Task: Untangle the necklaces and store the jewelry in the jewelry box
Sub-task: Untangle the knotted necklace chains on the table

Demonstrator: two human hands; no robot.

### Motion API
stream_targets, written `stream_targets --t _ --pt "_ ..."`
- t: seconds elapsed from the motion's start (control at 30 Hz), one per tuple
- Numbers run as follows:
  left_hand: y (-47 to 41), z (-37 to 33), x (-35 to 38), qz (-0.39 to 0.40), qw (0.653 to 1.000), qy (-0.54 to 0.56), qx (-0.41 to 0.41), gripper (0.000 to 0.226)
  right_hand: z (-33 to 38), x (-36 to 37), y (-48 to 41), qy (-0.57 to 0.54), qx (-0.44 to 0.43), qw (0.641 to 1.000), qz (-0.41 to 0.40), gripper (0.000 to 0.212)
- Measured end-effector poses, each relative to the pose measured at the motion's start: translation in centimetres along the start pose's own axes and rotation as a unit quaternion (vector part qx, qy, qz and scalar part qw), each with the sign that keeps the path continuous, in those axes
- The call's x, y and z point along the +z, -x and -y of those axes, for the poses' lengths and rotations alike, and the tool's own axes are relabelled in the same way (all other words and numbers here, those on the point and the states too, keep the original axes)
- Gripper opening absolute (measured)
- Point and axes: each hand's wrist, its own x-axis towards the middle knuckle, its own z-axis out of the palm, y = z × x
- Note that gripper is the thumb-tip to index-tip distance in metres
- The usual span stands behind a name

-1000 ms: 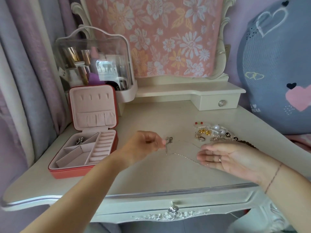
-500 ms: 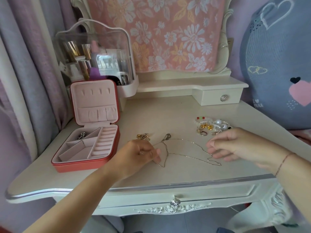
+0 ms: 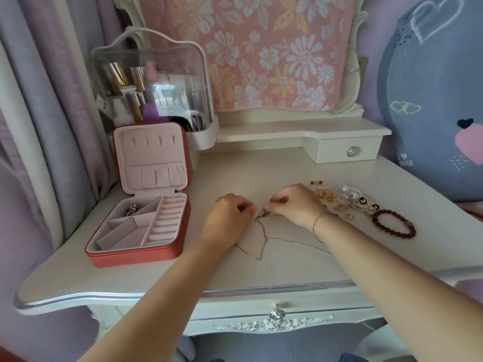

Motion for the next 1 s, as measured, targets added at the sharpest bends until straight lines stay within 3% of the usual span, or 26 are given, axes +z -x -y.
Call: stream_targets --t 0.2,0.3,0.53,0.73,0.93,1.0 --pt "-0.1 0.8 0.2 -0.01 1.0 -0.007 -0.006 0.016 1.2 1.2 -0.4 0.095 0.036 0.995 0.011 0.045" --pt "0.0 0.8 0.1 -0.007 1.0 -0.005 0.002 0.016 1.3 1.1 -0.4 0.08 0.025 0.996 0.039 0.032" --pt "-0.1 0.2 0.0 0.044 0.999 -0.016 0.013 0.034 0.5 -0.5 0.5 -0.133 -0.017 0.989 0.056 0.013" --pt "-0.8 -1.4 -0.3 0.075 0.997 -0.018 -0.019 0.025 0.5 -1.9 0.9 -0.12 -0.04 0.992 0.027 0.02" --pt "-0.5 -3.0 -0.4 0.112 0.993 0.034 -0.019 0.009 0.9 -3.3 1.2 -0.218 -0.047 0.975 -0.003 0.019" --pt "-0.5 -2.9 -0.2 0.113 0.991 0.063 -0.021 0.013 1.1 -3.8 1.6 -0.256 -0.046 0.966 -0.007 0.016"
